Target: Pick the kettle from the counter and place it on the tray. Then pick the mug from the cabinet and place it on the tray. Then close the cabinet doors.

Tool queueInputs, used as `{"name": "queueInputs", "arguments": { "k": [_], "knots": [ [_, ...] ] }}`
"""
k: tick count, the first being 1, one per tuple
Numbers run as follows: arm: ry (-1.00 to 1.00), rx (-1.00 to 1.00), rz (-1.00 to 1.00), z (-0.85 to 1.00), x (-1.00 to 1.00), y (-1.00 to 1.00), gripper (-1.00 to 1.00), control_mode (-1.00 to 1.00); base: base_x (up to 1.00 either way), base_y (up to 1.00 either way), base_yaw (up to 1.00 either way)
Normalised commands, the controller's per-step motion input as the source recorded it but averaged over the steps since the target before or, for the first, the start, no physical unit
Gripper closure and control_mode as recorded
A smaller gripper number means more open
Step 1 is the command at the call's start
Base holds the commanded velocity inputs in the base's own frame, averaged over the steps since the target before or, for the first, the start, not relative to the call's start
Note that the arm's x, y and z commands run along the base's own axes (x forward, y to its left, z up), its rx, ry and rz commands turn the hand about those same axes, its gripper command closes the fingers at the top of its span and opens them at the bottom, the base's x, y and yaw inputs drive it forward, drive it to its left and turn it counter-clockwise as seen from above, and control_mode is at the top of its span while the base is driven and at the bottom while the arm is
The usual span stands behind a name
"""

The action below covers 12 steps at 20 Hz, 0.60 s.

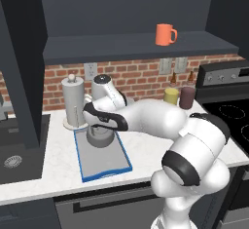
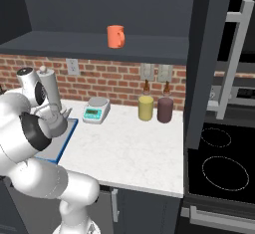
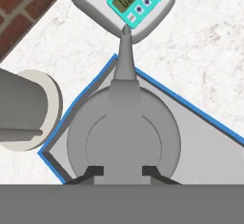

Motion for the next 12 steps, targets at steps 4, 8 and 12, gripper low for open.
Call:
{"name": "queueInputs", "arguments": {
  "k": [4,8,12],
  "knots": [
    [-0.01,0.0,0.0,-0.3,0.0,0.0,1.0,-1.0,0.0,0.0,0.0],
    [0.0,0.0,0.0,-0.24,0.01,0.0,1.0,-1.0,0.0,0.0,0.0],
    [0.0,0.0,0.0,-0.21,0.07,0.0,1.0,-1.0,0.0,0.0,0.0]
  ]
}}
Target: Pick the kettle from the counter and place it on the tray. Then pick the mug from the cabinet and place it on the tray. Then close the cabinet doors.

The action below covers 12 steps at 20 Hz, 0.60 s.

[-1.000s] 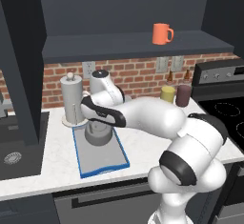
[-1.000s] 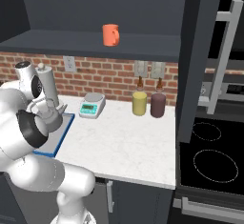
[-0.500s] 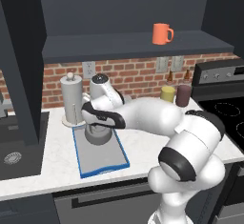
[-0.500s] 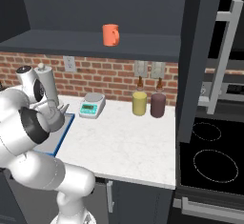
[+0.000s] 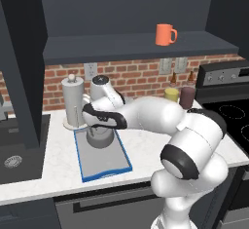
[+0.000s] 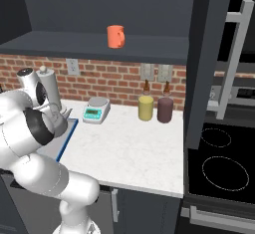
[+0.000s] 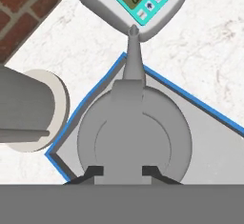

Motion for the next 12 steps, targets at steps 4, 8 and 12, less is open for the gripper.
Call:
{"name": "queueInputs", "arguments": {
  "k": [4,8,12],
  "knots": [
    [0.0,0.0,0.0,-0.28,0.01,0.0,1.0,-1.0,0.0,0.0,0.0],
    [0.02,0.0,0.0,-0.27,0.0,-0.09,-1.0,-1.0,0.0,0.0,0.0],
    [0.01,0.0,0.0,-0.23,0.01,0.0,-1.0,-1.0,0.0,0.0,0.0]
  ]
}}
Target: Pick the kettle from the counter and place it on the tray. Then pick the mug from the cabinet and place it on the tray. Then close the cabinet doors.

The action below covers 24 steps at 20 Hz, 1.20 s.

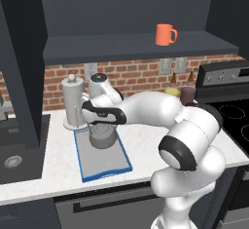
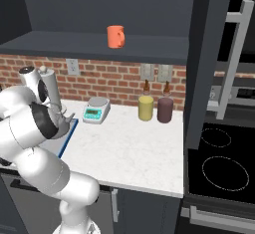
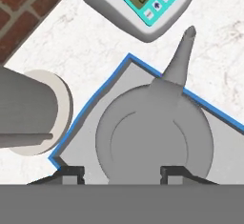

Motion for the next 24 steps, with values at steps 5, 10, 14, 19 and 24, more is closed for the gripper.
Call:
{"name": "queueInputs", "arguments": {
  "k": [5,10,14,19,24],
  "knots": [
    [0.0,0.0,0.0,-0.09,0.0,-0.05,-1.0,-1.0,0.0,0.0,0.0],
    [0.0,0.0,0.02,-0.02,-0.01,-0.12,-1.0,-1.0,0.0,0.0,0.0],
    [0.0,0.0,0.06,-0.1,-0.11,-0.13,-1.0,-1.0,0.0,0.0,0.0],
    [0.0,0.0,0.14,-0.01,-0.23,-0.11,-1.0,-1.0,0.0,0.0,0.0],
    [-0.08,0.0,0.16,0.26,-0.28,0.0,-1.0,-1.0,0.0,0.0,0.0]
  ]
}}
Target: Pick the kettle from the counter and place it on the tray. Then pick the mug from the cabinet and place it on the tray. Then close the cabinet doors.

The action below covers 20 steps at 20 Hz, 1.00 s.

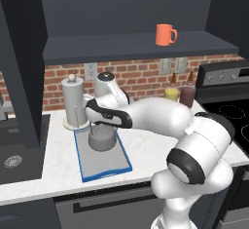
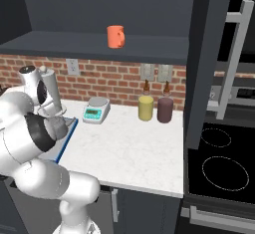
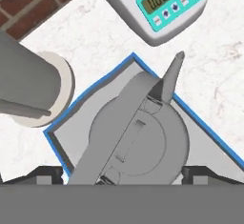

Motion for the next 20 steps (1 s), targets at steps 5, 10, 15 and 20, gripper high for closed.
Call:
{"name": "queueInputs", "arguments": {
  "k": [5,10,15,20],
  "knots": [
    [-0.11,0.0,0.18,0.34,-0.38,0.0,-1.0,-1.0,0.0,0.0,0.0],
    [-0.06,0.0,0.16,0.29,-0.32,-0.02,-1.0,-1.0,0.0,0.0,0.0],
    [-0.03,0.0,0.13,0.3,-0.46,-0.13,-1.0,-1.0,0.0,0.0,0.0],
    [-0.18,0.0,0.09,0.35,-0.54,-0.24,-1.0,-1.0,0.0,0.0,0.0]
  ]
}}
